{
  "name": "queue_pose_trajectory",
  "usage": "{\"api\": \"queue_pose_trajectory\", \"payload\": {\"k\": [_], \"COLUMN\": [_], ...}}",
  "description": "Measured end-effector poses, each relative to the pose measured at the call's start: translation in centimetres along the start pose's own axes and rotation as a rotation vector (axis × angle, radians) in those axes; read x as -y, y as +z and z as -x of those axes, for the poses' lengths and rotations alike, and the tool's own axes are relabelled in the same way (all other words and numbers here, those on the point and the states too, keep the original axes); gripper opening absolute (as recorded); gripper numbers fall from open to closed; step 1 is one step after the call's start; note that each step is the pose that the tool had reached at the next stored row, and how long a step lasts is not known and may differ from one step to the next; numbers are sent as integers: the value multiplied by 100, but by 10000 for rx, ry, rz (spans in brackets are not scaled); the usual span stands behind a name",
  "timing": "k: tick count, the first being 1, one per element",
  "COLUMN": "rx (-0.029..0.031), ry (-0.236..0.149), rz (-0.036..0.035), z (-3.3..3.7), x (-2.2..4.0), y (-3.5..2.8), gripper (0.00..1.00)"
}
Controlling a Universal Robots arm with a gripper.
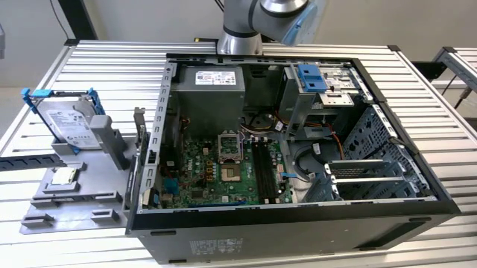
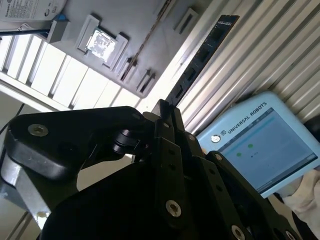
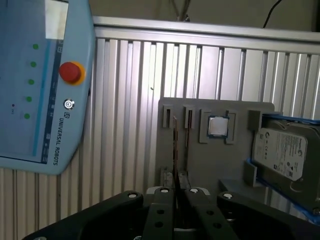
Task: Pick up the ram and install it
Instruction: 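Pick up the ram and move it above insertion slot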
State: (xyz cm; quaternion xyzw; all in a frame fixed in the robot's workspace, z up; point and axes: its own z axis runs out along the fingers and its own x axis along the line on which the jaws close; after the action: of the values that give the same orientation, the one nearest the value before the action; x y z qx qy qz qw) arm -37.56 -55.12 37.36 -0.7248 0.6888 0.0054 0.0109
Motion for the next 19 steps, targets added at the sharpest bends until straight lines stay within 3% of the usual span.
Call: {"api": "queue_pose_trajectory", "payload": {"k": [10, 19], "rx": [-5, -5], "ry": [0, 57], "rz": [-29, -34], "z": [4, 4], "x": [-6, -7], "y": [-156, -158], "gripper": [0, 0]}}
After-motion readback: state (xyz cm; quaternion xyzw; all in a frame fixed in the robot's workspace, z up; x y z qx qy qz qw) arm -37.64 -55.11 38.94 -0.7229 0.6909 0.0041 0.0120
